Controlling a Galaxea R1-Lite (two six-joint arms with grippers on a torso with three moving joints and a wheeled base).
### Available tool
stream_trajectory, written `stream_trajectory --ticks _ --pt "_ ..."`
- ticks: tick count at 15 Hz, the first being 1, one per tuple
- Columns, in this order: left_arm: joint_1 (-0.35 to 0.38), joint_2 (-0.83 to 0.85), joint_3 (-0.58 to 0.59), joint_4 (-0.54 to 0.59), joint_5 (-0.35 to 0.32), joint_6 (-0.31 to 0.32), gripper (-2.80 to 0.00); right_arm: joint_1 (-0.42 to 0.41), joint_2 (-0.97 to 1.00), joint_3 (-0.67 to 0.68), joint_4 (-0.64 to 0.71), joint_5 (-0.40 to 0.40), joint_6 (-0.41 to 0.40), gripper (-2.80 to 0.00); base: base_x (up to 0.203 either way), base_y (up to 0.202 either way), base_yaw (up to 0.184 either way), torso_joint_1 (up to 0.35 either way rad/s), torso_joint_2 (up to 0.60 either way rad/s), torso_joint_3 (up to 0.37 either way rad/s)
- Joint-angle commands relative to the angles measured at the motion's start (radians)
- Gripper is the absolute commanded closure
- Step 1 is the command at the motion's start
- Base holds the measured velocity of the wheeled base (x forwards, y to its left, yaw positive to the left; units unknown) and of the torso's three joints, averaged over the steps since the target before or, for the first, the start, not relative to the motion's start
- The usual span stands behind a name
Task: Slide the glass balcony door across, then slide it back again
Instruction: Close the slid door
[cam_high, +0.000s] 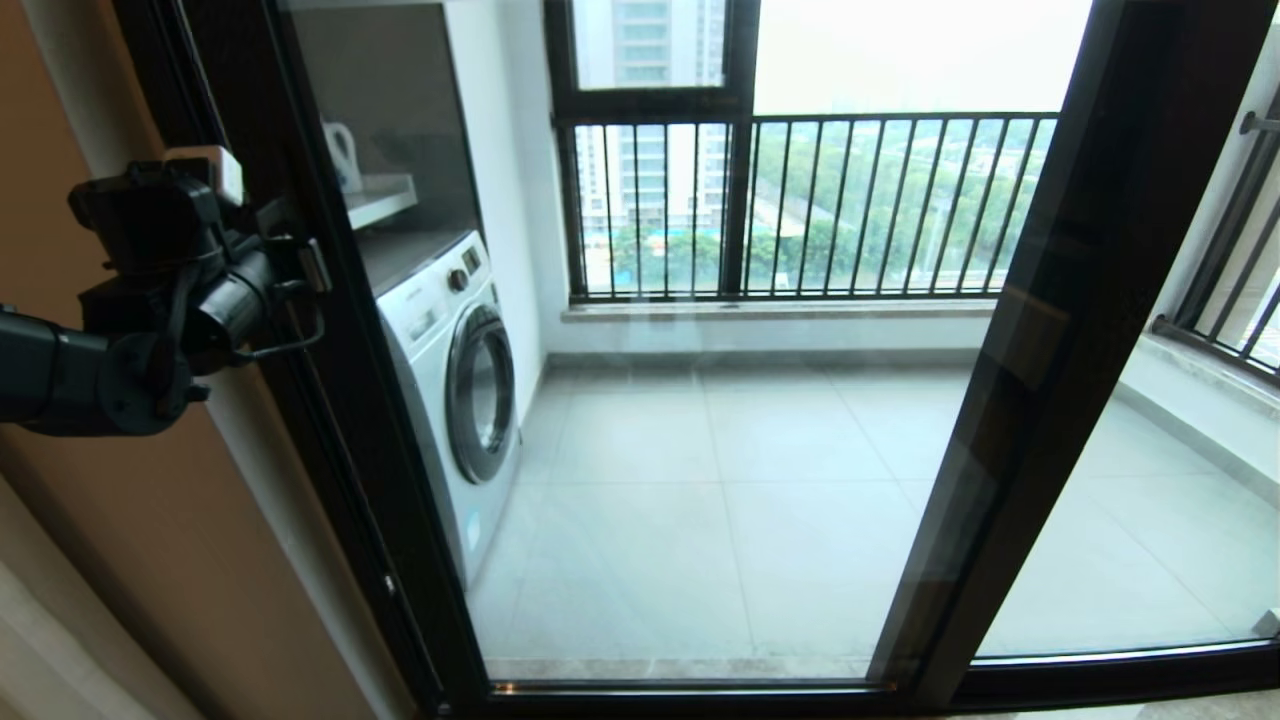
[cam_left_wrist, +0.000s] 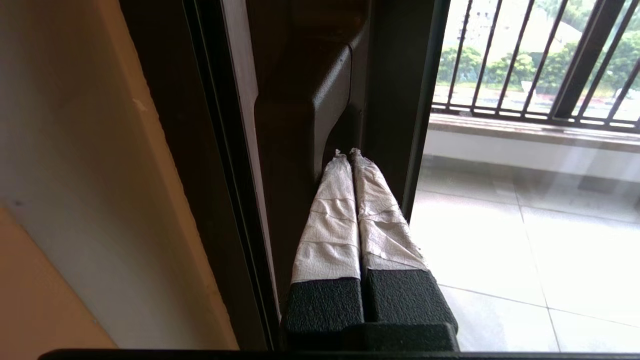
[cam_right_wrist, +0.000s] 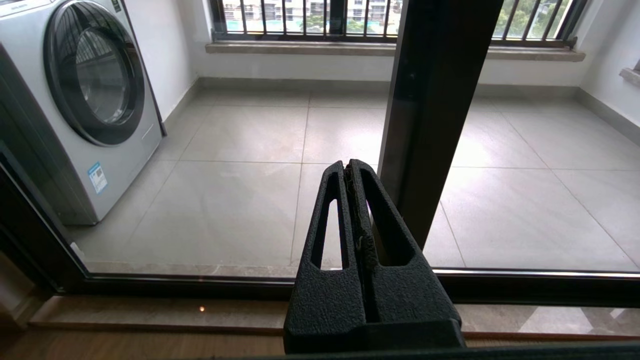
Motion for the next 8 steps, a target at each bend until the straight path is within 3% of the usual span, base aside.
stream_trajectory --ticks 1,8 --pt "0.028 0.029 -0.004 -0.003 0.000 0.000 0.00 0.000 0.001 0.012 0.000 0.001 0.000 0.00 0.000 0.000 0.000 0.000 0.00 0.000" --pt "0.128 0.080 -0.069 -0.003 -0.043 0.003 0.00 0.000 0.001 0.012 0.000 0.001 0.000 0.00 0.000 0.000 0.000 0.000 0.00 0.000"
